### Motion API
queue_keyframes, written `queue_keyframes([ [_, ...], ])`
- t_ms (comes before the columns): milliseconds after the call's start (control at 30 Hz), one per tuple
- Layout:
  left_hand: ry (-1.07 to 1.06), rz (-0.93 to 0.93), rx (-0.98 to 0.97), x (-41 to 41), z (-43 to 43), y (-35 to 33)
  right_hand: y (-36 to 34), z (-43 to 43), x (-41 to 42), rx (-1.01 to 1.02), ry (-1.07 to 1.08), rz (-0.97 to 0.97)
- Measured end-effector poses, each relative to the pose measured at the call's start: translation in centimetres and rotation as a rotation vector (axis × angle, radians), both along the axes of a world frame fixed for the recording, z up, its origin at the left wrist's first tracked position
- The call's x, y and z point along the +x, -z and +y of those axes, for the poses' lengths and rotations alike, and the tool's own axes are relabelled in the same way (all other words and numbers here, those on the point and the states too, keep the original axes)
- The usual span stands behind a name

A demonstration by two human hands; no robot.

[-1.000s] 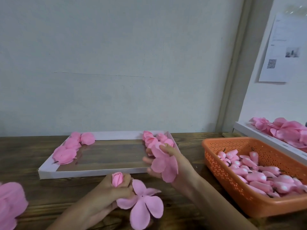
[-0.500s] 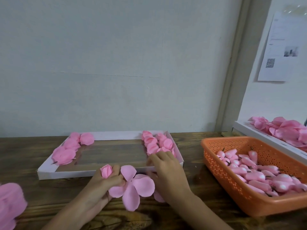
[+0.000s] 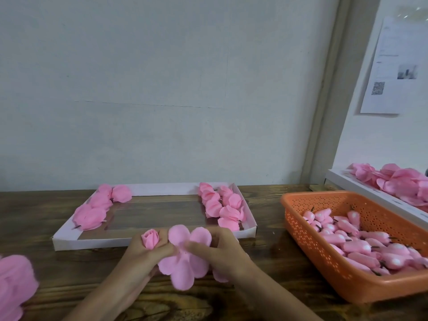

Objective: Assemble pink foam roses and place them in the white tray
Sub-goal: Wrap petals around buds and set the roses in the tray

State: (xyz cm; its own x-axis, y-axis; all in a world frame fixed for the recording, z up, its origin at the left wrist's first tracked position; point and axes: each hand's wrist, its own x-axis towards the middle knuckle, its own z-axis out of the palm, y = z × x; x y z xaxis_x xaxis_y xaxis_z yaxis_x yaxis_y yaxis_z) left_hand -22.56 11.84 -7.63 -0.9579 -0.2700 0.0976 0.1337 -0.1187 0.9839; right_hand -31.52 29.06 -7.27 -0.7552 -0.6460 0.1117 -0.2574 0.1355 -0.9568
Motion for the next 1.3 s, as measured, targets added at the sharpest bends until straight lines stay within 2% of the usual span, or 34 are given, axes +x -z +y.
queue_keyframes([
  [100,-0.085,0.102,0.121,-0.4,0.4,0.0,0.1,0.1,0.0,-0.031,0.095,-0.117],
  [267,-0.282,0.234,0.255,-0.8,0.0,-0.4,0.2,-0.2,0.3,0.004,0.208,-0.198],
  [400,-0.258,0.289,0.282,-0.9,0.6,-0.8,0.6,-0.8,1.2,-0.017,0.160,-0.299],
  [767,-0.060,0.101,0.248,-0.3,1.3,-0.1,0.3,-0.9,2.5,-0.220,-0.018,-0.437],
  [1300,-0.070,0.132,0.214,0.1,1.5,-0.6,-0.8,-0.9,3.4,-0.305,-0.114,-0.376],
])
